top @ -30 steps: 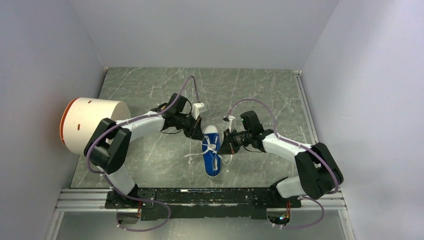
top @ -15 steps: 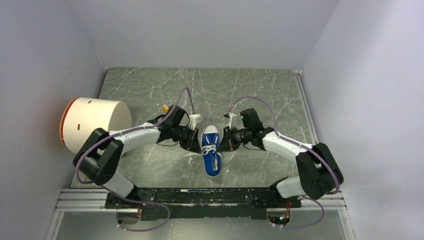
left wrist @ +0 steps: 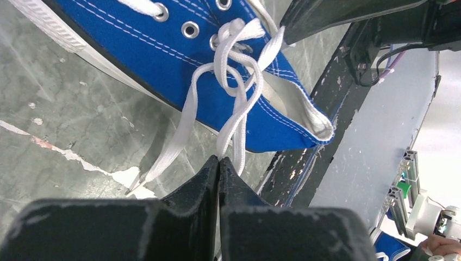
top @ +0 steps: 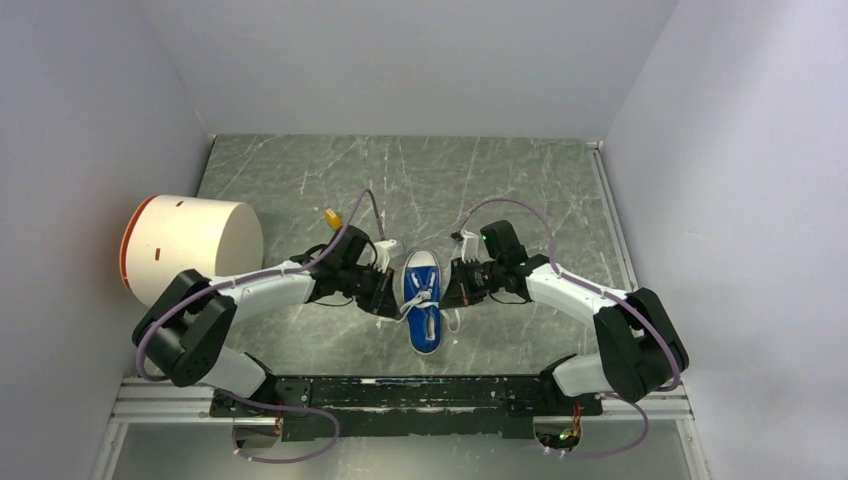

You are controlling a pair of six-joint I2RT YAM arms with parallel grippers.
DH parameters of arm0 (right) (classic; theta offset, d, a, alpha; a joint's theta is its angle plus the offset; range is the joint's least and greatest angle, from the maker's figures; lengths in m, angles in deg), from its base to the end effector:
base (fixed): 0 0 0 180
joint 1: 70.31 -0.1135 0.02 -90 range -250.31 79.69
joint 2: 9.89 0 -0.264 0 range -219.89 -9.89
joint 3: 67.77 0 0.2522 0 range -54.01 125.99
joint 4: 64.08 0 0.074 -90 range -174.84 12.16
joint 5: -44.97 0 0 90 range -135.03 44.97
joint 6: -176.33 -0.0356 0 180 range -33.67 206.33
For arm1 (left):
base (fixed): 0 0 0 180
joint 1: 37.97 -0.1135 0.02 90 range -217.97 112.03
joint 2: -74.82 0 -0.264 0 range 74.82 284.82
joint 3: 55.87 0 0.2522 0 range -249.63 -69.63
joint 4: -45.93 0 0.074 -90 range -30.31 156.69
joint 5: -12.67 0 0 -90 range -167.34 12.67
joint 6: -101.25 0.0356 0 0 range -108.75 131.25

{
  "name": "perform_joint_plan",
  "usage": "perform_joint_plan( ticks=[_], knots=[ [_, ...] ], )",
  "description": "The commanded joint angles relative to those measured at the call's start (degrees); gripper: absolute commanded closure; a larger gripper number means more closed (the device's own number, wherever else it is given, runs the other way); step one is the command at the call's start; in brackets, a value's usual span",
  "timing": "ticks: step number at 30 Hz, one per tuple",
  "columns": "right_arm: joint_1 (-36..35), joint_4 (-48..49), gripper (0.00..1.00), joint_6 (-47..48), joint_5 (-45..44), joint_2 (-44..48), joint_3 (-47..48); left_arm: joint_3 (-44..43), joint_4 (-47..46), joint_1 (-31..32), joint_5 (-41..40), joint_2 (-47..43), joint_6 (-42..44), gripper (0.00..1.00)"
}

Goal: Tie the shoes

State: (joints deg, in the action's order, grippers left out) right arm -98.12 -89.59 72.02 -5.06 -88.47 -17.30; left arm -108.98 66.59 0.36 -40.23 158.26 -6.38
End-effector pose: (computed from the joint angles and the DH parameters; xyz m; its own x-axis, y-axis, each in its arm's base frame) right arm 0.2107 0.1370 0.1719 -0.8617 -0.2403 -0.4469 -0.4970 0.5774 0.6477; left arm 0.2000 -0.1855 0.1689 -0.8209 0.3411 -0.4579 0.5707 0.5178 -0.6373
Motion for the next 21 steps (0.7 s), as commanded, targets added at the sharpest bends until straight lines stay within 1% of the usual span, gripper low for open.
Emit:
perform_joint_plan(
  ticks=[1,4,9,11,13,15,16,18,19,21],
  knots=[
    [0.3,2.4,1.00,-2.4,0.9,1.0,0.2,-1.5,0.9,1.0,-0.6,2.3,2.3,0.93],
    [0.2,3.1,1.00,-2.7,1.4,0.7,-0.2,-2.8,4.4,1.2,-2.6,1.1,4.8,0.90],
    [0.2,3.4,1.00,-2.2,3.2,0.0,-0.5,-5.1,12.6,1.2,-7.5,-4.0,8.4,0.67],
    [0.2,3.1,1.00,-1.9,3.3,0.1,-0.3,-7.1,16.0,0.9,-8.6,-5.3,10.0,0.61],
    [0.2,2.9,1.00,-1.5,3.5,0.1,-0.3,-9.6,18.0,0.5,-11.2,-6.8,11.0,0.58],
    [0.2,2.7,1.00,-1.3,3.4,0.0,-0.2,-11.0,15.7,0.4,-13.0,-8.4,11.5,0.48],
    [0.2,2.7,1.00,-1.2,3.4,-0.1,-0.2,-11.2,12.8,0.4,-13.4,-8.9,11.4,0.43],
    [0.2,2.7,1.00,-1.2,3.5,-0.4,0.0,-11.4,6.1,-0.1,-10.9,-7.7,11.1,0.24],
    [0.2,2.6,1.00,-1.1,3.5,-0.5,0.1,-12.5,3.7,-0.8,-6.6,-5.9,11.0,0.22],
    [0.2,2.1,1.00,-0.8,3.3,-0.5,0.5,-16.0,1.8,-2.5,-1.1,-0.3,11.5,0.20]
  ],
)
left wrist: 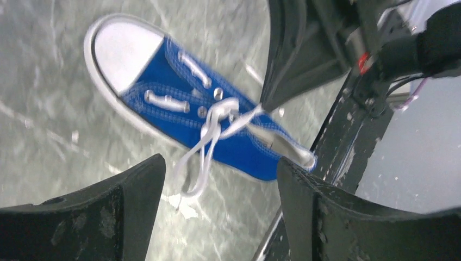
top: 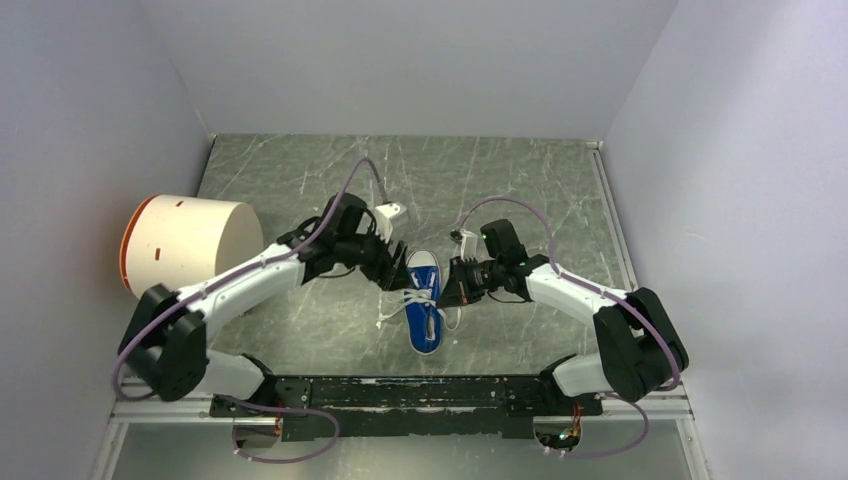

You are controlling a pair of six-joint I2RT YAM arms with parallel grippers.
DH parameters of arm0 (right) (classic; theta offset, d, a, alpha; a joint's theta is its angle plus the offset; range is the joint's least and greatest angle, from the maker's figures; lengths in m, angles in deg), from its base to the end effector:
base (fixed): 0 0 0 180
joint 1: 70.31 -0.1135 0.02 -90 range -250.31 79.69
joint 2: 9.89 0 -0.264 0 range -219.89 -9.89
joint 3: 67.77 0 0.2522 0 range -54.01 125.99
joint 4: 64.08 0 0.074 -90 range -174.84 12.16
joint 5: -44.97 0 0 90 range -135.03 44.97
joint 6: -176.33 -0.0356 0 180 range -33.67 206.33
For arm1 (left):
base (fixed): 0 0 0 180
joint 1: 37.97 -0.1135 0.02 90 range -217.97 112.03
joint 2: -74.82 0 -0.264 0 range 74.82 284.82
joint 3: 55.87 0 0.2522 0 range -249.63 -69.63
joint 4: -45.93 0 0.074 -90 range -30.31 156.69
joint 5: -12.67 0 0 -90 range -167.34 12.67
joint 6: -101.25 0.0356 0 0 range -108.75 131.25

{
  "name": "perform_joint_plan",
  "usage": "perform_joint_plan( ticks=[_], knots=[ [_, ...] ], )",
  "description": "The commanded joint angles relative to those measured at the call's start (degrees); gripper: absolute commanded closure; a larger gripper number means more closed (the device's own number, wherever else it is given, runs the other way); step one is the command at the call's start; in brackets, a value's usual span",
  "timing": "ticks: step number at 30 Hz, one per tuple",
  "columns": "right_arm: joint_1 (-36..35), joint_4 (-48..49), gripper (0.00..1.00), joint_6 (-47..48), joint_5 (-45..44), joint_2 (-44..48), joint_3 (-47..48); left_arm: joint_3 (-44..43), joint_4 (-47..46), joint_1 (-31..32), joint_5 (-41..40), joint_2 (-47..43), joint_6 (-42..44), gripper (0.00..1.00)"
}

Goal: Tie the shoes

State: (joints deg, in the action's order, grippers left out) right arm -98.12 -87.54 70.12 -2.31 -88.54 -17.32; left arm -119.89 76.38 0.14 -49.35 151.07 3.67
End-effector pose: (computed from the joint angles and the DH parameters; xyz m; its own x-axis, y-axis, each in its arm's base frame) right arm 0.2120 0.1391 0.1746 -0.8658 -0.2248 -0.4471 -0.4929 0.5376 0.6841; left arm 0.2110 -0.1867 0.2450 -0.6364 0.3511 -0.6868 0.7389 0.5330 -0.4122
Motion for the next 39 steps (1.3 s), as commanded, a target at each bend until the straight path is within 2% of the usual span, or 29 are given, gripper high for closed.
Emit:
perform_joint_plan(
  ticks=[1,7,13,22,29,39],
  knots=[
    [0.2,0.0,1.00,1.3,0.4,-0.5,0.6,-7.0,-7.8,-2.9,11.0,10.2,1.8,0.21],
    [0.2,1.1,1.00,0.5,0.8,-1.2,1.0,-12.4,-9.4,-3.6,24.7,23.7,6.5,0.19],
    [0.2,2.0,1.00,-0.3,0.0,-1.5,2.0,-11.9,-7.0,-3.6,31.4,28.1,12.8,0.22],
    [0.2,3.5,1.00,-1.6,0.8,-3.4,3.3,-9.8,-0.5,-3.6,30.4,26.9,17.5,0.35],
    [0.2,3.5,1.00,-1.6,0.5,-3.7,2.8,-8.2,-3.8,-3.5,29.5,26.6,14.1,0.48],
    [0.2,-0.1,1.00,0.3,-1.0,-4.2,3.6,-8.4,-7.6,-1.7,28.7,28.7,10.8,0.47]
  ],
)
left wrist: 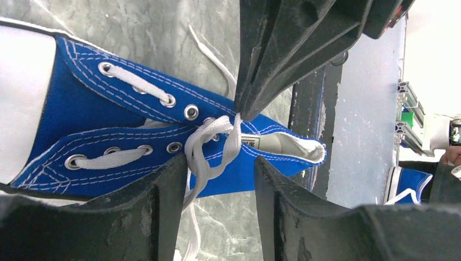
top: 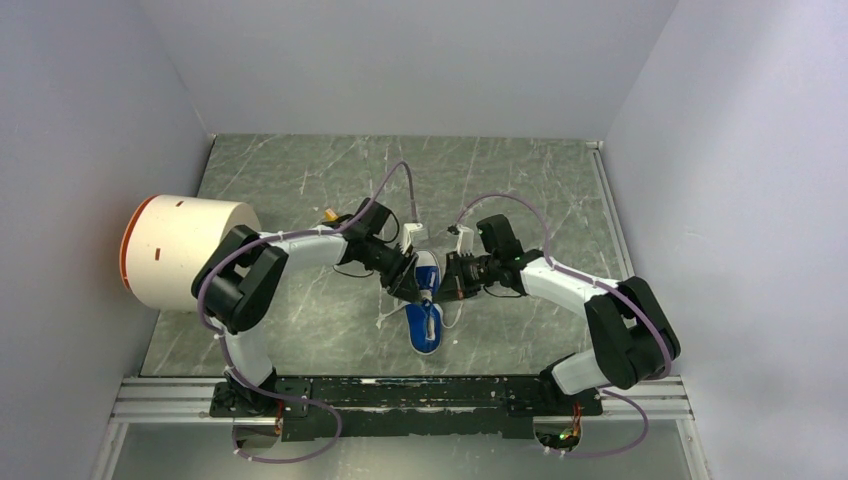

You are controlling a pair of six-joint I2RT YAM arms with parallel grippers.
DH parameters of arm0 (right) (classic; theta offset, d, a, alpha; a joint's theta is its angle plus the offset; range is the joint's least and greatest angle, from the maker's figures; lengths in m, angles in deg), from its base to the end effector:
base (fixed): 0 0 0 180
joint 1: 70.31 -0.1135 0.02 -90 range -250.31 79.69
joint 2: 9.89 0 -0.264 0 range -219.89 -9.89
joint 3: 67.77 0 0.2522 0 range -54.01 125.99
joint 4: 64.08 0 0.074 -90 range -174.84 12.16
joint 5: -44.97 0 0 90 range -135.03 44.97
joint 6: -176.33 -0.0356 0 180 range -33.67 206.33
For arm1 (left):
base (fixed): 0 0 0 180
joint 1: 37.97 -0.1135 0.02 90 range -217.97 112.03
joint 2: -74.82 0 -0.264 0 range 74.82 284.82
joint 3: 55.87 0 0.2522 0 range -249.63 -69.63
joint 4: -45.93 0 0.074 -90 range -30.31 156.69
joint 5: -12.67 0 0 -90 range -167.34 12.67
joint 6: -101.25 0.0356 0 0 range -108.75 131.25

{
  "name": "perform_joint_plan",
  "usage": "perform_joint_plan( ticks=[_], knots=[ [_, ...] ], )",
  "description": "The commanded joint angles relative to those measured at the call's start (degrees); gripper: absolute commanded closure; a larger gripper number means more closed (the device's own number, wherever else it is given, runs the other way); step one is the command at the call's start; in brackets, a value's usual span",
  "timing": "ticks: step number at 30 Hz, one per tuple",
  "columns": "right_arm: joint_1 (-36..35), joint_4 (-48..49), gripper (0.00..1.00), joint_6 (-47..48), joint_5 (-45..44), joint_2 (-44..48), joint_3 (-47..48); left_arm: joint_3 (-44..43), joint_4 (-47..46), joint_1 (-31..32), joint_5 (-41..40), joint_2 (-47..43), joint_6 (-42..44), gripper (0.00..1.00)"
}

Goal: Tie the shoes

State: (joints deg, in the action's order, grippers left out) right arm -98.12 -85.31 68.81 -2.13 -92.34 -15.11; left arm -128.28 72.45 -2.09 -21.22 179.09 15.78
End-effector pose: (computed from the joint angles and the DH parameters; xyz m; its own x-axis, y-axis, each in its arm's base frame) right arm 0.2250 0.1461 0.1721 -0.8726 -0.2109 -0.4406 -0.4801 0.5365 0.6940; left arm 0.2650 -0.2282 0.1563 -0.6341 0.5131 -0.5785 0.7318 0.1567 -0.6633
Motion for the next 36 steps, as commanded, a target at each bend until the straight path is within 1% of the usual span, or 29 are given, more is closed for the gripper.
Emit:
perform_joint_plan(
  ticks=[1,6,8,12,20,22,26,29,31,32,36],
  knots=[
    [0.2,-3.0,1.00,2.0,-1.4,-0.3,1.6,0.0,-4.1,0.5,0.4,0.4,-1.5,0.47],
    [0.2,-5.9,1.00,2.6,-2.9,1.4,0.8,0.3,-4.9,0.5,0.3,0.2,-2.1,0.48],
    [0.2,-5.3,1.00,2.1,-3.0,2.3,-0.2,0.4,-4.3,0.5,0.4,0.4,-1.5,0.48],
    [0.2,-2.8,1.00,0.1,-2.0,2.3,-1.1,0.5,-3.2,0.5,0.2,0.8,-0.5,0.54],
    [0.2,-1.5,1.00,-0.4,-1.4,2.3,-1.0,0.4,-4.1,0.7,-0.5,1.9,-1.4,0.51],
    [0.3,-1.8,1.00,-0.2,-1.2,2.0,-0.7,0.2,-4.4,0.9,-1.1,2.3,-1.9,0.54],
    [0.2,-1.8,1.00,-0.2,-1.1,2.1,-0.6,0.3,-6.1,0.9,-2.8,2.4,-3.6,0.66],
    [0.2,-1.9,1.00,-0.2,-1.3,2.6,-0.6,0.8,-7.6,1.0,-3.8,2.1,-4.2,0.71],
    [0.2,-2.3,1.00,-0.1,-1.1,2.9,-0.6,1.2,-8.9,1.1,-4.3,1.7,-6.7,0.76],
    [0.2,-2.5,0.97,-0.1,-0.8,3.1,-0.5,1.4,-9.1,1.2,-4.7,1.5,-6.9,0.79],
    [0.3,-4.6,0.70,-0.7,-3.9,5.1,1.3,2.0,-9.8,1.6,-5.3,0.4,-7.3,0.86]
  ],
)
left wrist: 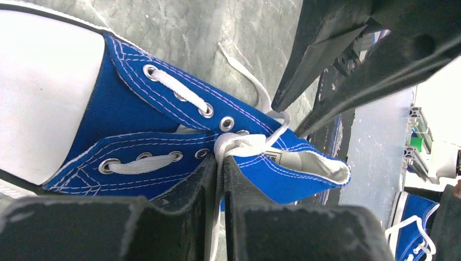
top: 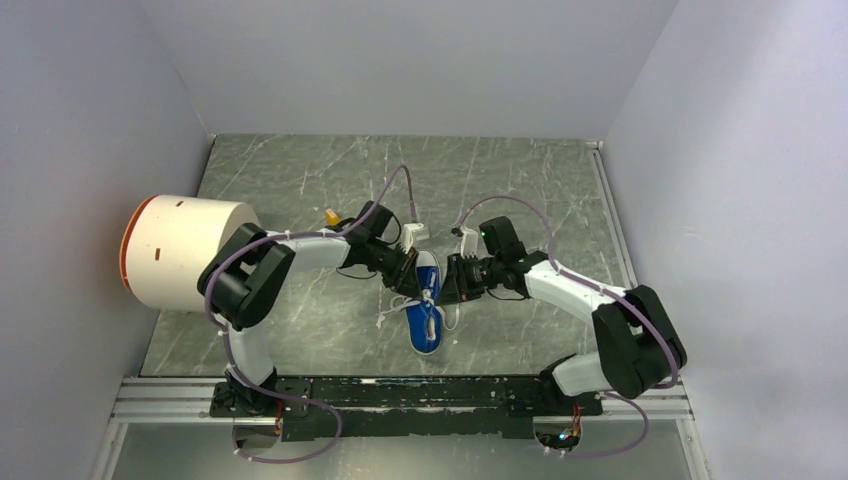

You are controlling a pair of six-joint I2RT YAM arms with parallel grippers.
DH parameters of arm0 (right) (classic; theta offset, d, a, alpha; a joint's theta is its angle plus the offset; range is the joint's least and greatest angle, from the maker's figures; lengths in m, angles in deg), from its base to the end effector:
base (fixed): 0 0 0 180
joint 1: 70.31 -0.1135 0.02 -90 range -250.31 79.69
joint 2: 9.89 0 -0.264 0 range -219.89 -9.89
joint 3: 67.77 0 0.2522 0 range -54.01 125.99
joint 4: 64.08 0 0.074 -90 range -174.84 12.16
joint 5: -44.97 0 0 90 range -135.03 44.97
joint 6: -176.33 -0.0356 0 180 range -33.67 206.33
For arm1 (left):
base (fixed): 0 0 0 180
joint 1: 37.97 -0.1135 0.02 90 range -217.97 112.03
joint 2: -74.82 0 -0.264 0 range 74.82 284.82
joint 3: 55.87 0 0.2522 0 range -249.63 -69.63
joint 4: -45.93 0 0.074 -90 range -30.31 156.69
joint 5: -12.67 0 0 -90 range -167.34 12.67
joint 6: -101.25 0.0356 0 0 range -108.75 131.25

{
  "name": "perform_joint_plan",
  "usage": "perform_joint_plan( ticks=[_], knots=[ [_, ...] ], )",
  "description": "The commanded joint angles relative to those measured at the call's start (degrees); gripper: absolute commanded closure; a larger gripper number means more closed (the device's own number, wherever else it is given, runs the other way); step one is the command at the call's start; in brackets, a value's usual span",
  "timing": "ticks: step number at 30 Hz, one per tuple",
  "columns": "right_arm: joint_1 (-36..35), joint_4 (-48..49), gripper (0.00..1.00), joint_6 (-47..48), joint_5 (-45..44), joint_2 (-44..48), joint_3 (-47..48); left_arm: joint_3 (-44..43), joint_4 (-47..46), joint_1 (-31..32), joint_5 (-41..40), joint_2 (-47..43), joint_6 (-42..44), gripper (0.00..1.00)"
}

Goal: Tie the shoes

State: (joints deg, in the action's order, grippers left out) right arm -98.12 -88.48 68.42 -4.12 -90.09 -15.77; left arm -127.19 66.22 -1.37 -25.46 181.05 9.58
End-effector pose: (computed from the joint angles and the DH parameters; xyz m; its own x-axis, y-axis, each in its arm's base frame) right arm 0.2179 0.1413 0.1743 -0.8852 -0.2042 -0.4180 -0.4542 0.5735 0.6818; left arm 0.2686 -0.2344 0.1438 -0.6802 0.4827 -0.5516 0.7090 0.2422 -0.6623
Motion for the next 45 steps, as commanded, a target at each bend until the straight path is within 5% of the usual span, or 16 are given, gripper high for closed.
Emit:
perform_joint_plan(
  ticks=[1,5,31,34,39,45],
  knots=[
    [0.3,-1.5,0.66,-0.7,-2.9,3.2,2.6,1.3,-3.9,1.0,-1.3,-2.0,-1.3,0.87],
    [0.4,0.6,0.59,-2.0,-3.7,1.8,4.8,2.7,-4.3,1.0,-2.4,-4.2,-1.4,0.92],
    [-0.8,3.4,0.71,-0.2,1.4,-9.4,8.0,6.1,-6.1,1.1,-4.8,-9.2,-4.6,0.95],
    [-0.8,3.7,0.77,-0.4,1.6,-9.4,7.7,6.1,-5.9,1.1,-5.0,-9.3,-4.6,0.95],
    [-0.8,4.0,1.00,-0.4,2.9,-9.3,7.9,6.2,-5.9,1.1,-6.4,-9.8,-5.4,0.95],
    [-0.8,7.4,1.00,-3.2,5.6,-8.1,5.9,7.6,-10.5,1.1,-7.5,-8.9,-10.2,0.95]
  ],
)
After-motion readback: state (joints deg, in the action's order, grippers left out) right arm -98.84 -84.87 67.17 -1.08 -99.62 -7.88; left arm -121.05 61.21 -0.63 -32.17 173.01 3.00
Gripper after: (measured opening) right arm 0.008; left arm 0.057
